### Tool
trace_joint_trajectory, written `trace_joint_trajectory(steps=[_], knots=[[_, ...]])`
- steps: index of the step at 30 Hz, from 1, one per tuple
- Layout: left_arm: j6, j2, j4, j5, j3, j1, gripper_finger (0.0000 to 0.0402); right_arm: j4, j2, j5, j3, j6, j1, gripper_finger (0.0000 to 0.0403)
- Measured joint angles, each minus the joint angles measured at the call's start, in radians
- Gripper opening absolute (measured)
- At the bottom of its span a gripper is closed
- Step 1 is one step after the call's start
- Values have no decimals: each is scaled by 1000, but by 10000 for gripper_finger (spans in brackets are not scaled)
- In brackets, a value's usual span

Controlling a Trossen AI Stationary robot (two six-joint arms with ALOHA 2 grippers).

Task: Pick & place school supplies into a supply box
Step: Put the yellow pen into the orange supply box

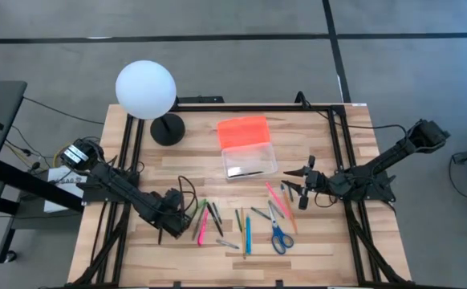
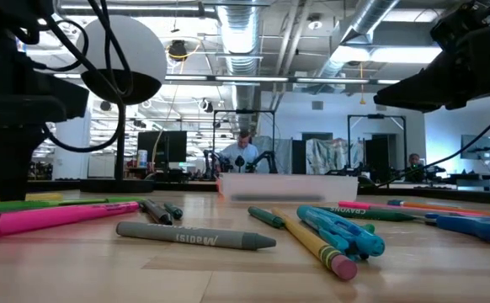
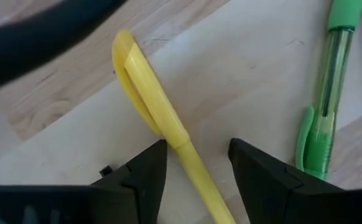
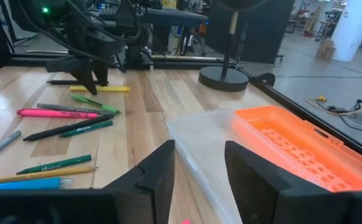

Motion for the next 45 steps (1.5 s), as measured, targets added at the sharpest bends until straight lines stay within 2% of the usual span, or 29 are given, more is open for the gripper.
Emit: trace_joint_trajectory(steps=[10, 23, 27, 36, 45], knots=[[100, 3, 4, -13, -2, 0, 128, 0, 0, 0, 0, 8, 0, 133], [301, 4, 44, -16, -3, 0, 37, 0, 0, 0, 0, 15, 0, 132], [347, 4, 44, -23, -3, 0, 34, 0, 0, 0, 0, 25, 0, 133], [367, 5, 51, -47, -5, 2, 61, 0, 0, 0, 0, 26, 0, 133], [366, 4, 75, -108, -19, 4, 28, -9, 0, 0, 0, 27, 0, 128]])
